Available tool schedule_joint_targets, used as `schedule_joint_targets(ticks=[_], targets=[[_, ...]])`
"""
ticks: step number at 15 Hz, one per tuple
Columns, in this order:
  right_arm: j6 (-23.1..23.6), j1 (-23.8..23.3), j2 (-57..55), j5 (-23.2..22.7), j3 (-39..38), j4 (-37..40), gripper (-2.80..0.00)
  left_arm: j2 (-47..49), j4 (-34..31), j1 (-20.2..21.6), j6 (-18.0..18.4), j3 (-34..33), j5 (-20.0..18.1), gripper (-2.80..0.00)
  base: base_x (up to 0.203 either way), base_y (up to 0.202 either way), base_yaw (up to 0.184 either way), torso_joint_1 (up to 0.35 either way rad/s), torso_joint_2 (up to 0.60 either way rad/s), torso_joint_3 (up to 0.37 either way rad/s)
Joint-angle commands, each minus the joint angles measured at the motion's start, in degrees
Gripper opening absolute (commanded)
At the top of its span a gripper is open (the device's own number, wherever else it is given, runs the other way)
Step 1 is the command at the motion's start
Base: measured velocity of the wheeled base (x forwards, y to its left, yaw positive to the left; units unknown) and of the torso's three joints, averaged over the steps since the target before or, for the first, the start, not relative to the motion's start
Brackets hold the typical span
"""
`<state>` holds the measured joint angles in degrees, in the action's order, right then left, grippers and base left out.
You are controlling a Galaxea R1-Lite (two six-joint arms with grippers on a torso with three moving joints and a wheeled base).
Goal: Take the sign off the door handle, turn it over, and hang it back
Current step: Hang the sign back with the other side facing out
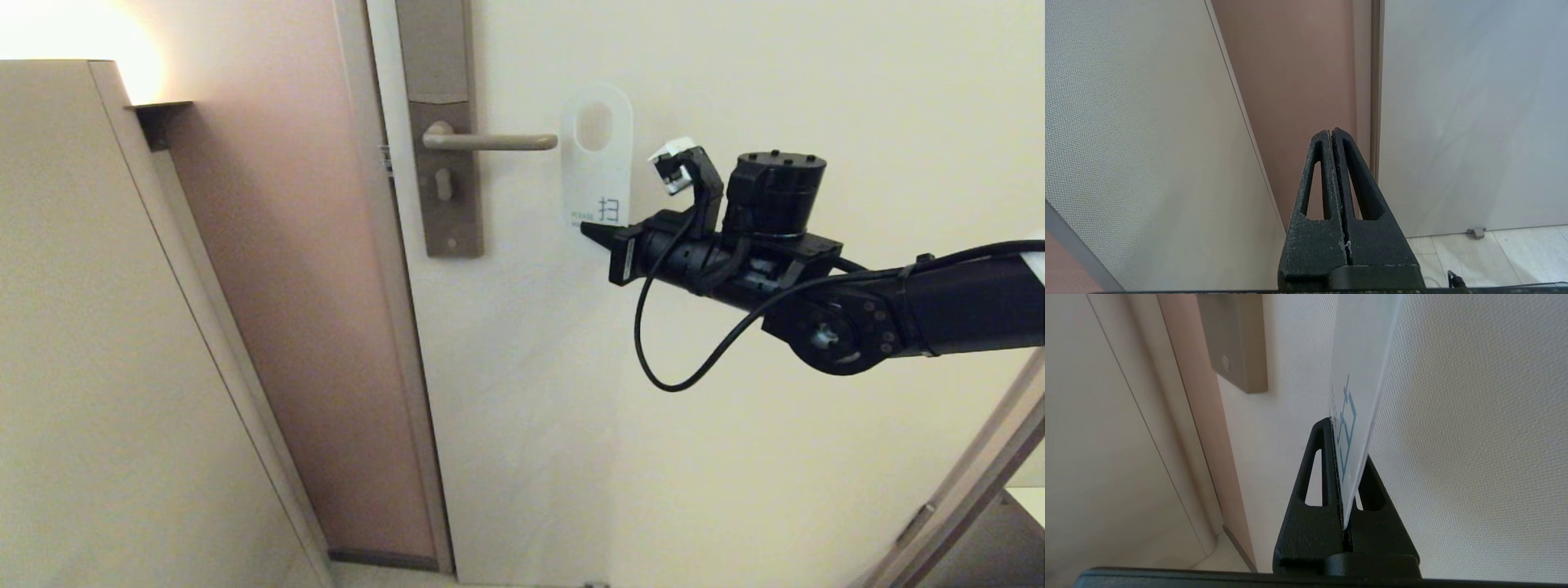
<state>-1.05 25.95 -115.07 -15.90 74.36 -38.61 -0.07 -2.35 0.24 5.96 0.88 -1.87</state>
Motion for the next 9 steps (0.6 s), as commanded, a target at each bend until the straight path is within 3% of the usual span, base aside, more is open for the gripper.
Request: schedule_joint_targets(ticks=[1,9], targets=[[-0.01,-0.03,-0.98,-0.1,0.17,-0.24,-2.8,0.07,-0.02,0.02,0.02,0.0,0.02,-2.8,0.0,0.0,0.0,0.0,0.0,0.0],[-0.1,-0.21,-3.8,-0.19,3.57,-0.15,-2.8,0.07,-0.02,0.02,0.02,0.0,0.02,-2.8,0.0,0.0,0.0,0.0,0.0,0.0]])
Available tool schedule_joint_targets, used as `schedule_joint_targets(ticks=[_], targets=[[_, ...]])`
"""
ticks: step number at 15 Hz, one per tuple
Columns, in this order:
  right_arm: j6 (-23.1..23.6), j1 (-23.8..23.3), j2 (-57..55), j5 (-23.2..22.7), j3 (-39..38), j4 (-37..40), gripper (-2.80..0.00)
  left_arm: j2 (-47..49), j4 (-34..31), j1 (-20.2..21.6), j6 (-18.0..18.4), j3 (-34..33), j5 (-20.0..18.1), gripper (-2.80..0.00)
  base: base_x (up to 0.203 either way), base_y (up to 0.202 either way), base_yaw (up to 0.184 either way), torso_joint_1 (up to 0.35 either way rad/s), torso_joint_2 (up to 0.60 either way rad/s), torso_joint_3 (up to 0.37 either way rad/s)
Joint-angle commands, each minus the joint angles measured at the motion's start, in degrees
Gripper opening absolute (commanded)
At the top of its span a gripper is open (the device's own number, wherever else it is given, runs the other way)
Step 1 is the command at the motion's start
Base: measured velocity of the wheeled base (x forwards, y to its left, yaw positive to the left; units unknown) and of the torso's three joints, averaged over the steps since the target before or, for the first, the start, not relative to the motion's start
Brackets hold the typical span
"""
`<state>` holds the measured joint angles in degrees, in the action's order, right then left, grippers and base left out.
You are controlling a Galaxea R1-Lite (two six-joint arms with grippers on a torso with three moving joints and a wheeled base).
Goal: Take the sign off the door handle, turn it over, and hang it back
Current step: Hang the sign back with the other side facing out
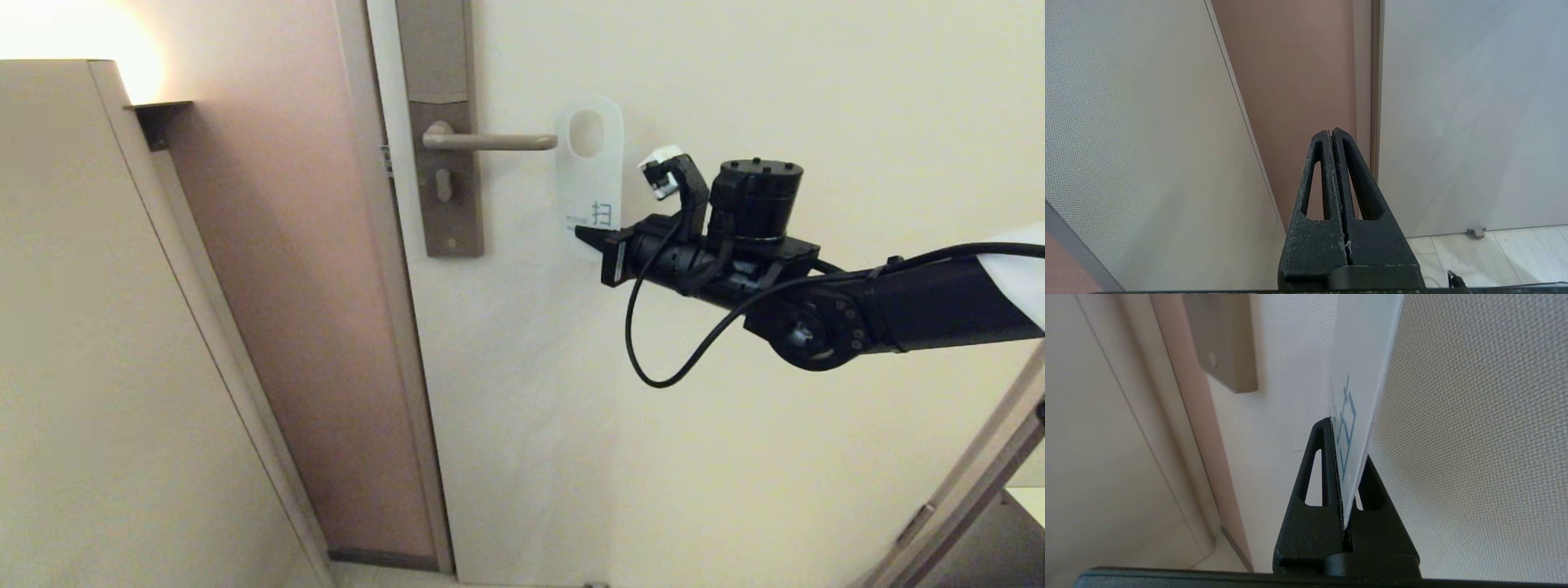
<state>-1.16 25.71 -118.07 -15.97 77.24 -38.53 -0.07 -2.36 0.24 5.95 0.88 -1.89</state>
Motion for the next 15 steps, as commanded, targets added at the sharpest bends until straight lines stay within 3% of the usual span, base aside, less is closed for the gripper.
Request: schedule_joint_targets(ticks=[1,15], targets=[[0.02,0.02,-1.27,-0.11,1.06,-0.23,-2.8,0.07,-0.01,0.02,0.03,0.0,0.04,-2.8,0.0,0.0,0.0,0.0,0.0,0.0],[0.1,1.66,-2.22,-0.73,2.56,-0.23,-2.8,0.07,-0.01,0.02,0.03,-0.02,-0.01,-2.8,0.0,0.0,0.0,0.0,0.0,0.0]])
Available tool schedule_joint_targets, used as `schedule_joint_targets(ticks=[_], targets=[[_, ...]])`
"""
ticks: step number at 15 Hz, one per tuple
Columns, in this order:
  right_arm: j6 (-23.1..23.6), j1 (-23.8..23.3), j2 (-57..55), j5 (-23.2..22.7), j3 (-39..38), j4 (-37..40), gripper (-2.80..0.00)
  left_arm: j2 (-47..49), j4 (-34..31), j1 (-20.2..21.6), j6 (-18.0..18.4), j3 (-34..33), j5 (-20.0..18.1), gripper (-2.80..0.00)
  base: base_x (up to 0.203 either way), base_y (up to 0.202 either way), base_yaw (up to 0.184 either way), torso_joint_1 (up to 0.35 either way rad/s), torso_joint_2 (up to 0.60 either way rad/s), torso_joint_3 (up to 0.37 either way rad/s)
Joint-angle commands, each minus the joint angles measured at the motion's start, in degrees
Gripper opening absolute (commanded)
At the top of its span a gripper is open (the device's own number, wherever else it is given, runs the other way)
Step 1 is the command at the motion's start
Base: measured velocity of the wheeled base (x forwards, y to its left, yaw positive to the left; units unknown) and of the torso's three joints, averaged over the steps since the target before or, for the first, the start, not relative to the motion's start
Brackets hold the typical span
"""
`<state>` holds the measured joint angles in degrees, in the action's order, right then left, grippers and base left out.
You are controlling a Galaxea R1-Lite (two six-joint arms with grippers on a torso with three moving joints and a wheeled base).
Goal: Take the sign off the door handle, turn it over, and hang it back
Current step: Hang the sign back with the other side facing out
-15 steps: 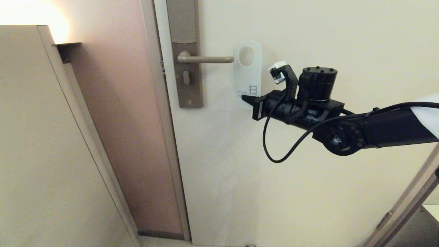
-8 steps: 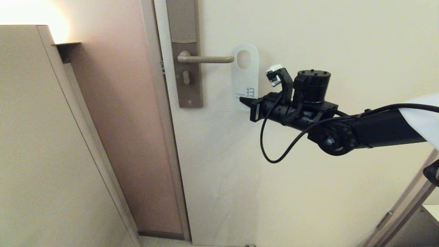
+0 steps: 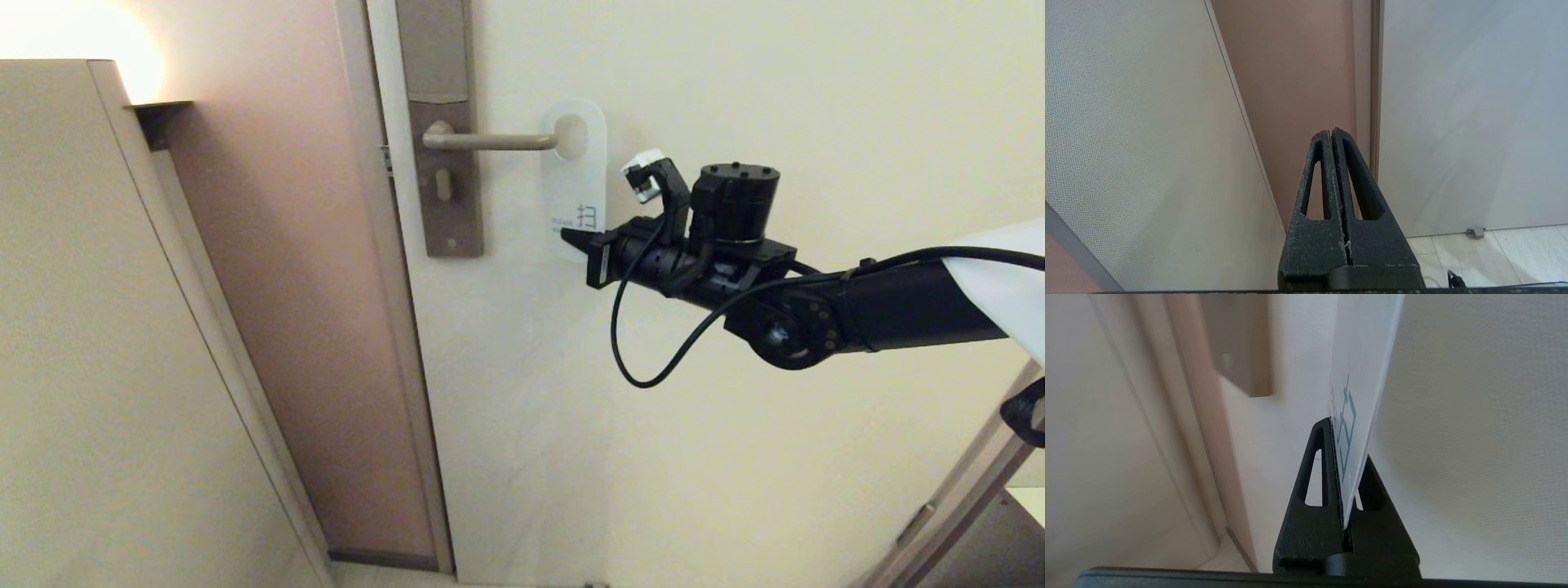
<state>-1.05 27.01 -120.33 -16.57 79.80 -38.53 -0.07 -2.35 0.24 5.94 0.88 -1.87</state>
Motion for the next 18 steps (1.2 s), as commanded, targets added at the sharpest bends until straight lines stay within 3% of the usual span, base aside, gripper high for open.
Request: schedule_joint_targets(ticks=[1,18], targets=[[-0.01,0.72,0.02,-0.13,0.05,-0.23,-2.8,0.07,-0.02,0.02,0.04,-0.04,-0.01,-2.8,0.0,0.0,0.0,0.0,0.0,0.0],[-0.63,3.59,1.39,2.32,0.75,0.74,-2.8,0.07,-0.02,0.02,0.04,0.0,-0.06,-2.8,0.0,0.0,0.0,0.0,0.0,0.0]])
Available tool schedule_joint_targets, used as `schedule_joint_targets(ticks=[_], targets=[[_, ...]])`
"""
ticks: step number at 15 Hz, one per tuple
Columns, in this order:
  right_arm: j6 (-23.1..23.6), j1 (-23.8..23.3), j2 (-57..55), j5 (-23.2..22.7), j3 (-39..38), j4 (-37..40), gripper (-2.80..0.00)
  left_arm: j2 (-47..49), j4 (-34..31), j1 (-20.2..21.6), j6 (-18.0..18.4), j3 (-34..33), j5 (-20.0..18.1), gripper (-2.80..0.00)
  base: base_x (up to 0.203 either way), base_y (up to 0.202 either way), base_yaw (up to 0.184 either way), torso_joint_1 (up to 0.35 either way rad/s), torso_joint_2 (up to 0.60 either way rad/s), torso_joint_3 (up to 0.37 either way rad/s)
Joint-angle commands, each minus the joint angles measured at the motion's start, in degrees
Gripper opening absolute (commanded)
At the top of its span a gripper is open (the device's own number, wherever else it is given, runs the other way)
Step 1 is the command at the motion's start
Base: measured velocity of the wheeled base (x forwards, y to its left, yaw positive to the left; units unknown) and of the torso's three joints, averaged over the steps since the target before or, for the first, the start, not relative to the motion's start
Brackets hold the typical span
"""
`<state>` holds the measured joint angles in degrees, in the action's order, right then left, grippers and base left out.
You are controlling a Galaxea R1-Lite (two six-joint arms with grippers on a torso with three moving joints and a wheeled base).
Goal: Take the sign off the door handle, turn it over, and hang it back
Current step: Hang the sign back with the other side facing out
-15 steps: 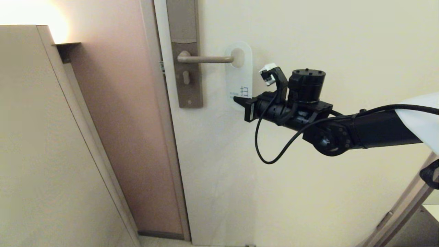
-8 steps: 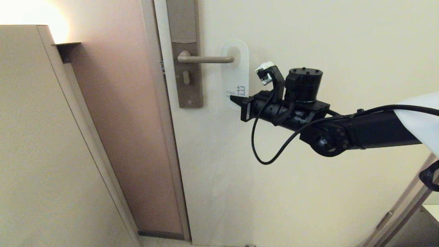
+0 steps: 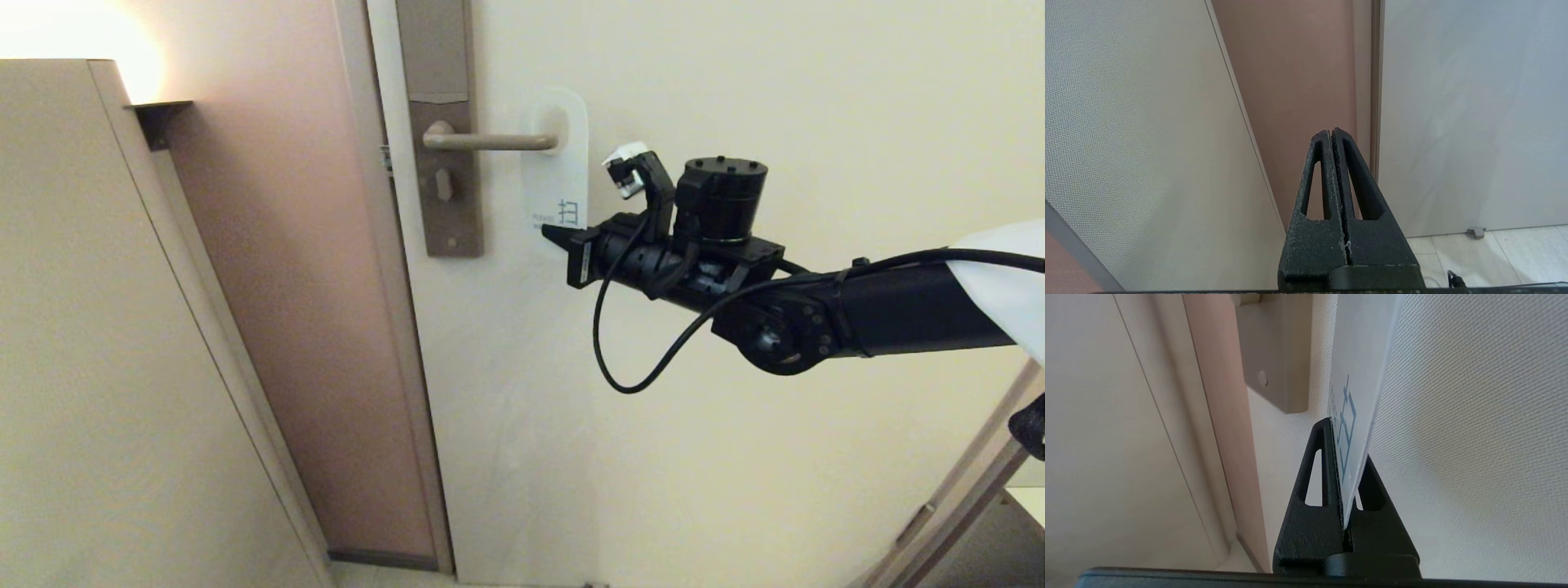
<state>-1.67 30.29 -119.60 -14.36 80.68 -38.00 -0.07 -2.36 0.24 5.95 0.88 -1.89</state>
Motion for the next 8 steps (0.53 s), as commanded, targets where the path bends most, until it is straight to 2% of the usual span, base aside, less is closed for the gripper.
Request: schedule_joint_targets(ticks=[1,8], targets=[[-0.08,0.38,0.88,1.24,-0.08,1.76,-2.8,0.07,-0.01,0.02,0.03,0.0,0.04,-2.8,0.0,0.0,0.0,0.0,0.0,0.0],[0.09,1.47,1.83,12.66,0.97,8.19,-2.8,0.07,-0.01,0.02,0.03,0.0,-0.04,-2.8,0.0,0.0,0.0,0.0,0.0,0.0]])
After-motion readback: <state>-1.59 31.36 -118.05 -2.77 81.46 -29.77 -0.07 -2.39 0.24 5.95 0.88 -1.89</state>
